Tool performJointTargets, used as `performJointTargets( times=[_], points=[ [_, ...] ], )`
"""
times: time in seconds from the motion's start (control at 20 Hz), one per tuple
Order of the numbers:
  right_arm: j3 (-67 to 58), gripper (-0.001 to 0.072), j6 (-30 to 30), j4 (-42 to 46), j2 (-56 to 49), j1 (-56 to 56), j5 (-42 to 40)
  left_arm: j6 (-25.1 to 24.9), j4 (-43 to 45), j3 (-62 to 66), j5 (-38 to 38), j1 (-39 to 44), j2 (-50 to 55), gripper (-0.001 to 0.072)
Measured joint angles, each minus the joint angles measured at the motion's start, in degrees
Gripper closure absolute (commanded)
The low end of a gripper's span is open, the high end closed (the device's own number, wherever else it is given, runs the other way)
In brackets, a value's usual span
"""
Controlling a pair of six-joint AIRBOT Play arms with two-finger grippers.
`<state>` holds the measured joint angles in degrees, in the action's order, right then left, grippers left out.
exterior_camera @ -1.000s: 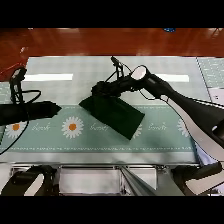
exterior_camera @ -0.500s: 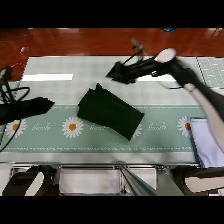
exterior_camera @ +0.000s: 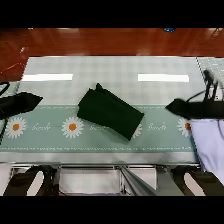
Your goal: Fold the shirts.
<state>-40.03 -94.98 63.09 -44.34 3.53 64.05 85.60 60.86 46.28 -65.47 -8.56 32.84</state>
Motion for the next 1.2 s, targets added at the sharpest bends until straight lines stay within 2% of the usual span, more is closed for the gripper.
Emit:
performJointTargets(
  times=[0.15,0.3,0.55,0.65,0.7,0.75,0.8,0.85,1.2],
  points=[
    [15.0,0.0294,0.6,-10.5,2.2,-3.6,-9.0,0.0,0.0,-0.7,-0.3,2.1,-0.2,0.0684],
    [21.2,0.0294,2.6,-19.6,-2.0,-10.2,-17.4,0.1,-0.6,-3.1,0.1,3.5,-0.2,0.0683],
    [19.6,0.0295,10.8,-34.0,-16.1,-18.4,-26.1,0.2,-2.5,-8.4,0.9,4.3,-0.1,0.0683],
    [16.3,0.032,14.3,-39.3,-22.4,-20.5,-26.6,0.2,-2.9,-10.0,1.1,4.3,-0.1,0.0684],
    [14.2,0.0367,15.8,-40.7,-25.6,-21.5,-26.4,0.2,-3.1,-10.6,1.3,4.3,-0.1,0.0683],
    [12.0,0.0442,16.7,-40.9,-28.3,-22.2,-25.8,0.2,-3.1,-11.0,1.6,4.4,-0.1,0.0684],
    [9.5,0.0616,16.9,-39.4,-30.6,-22.7,-24.8,0.2,-3.2,-11.3,1.7,4.4,-0.1,0.0684],
    [7.2,0.0691,16.9,-36.9,-32.0,-23.1,-23.8,0.2,-3.3,-11.5,1.9,4.4,-0.1,0.0684],
    [-13.2,0.0692,16.7,-30.2,-34.6,-23.8,-14.9,0.2,-3.5,-12.2,2.6,4.4,0.0,0.0684]
  ],
)
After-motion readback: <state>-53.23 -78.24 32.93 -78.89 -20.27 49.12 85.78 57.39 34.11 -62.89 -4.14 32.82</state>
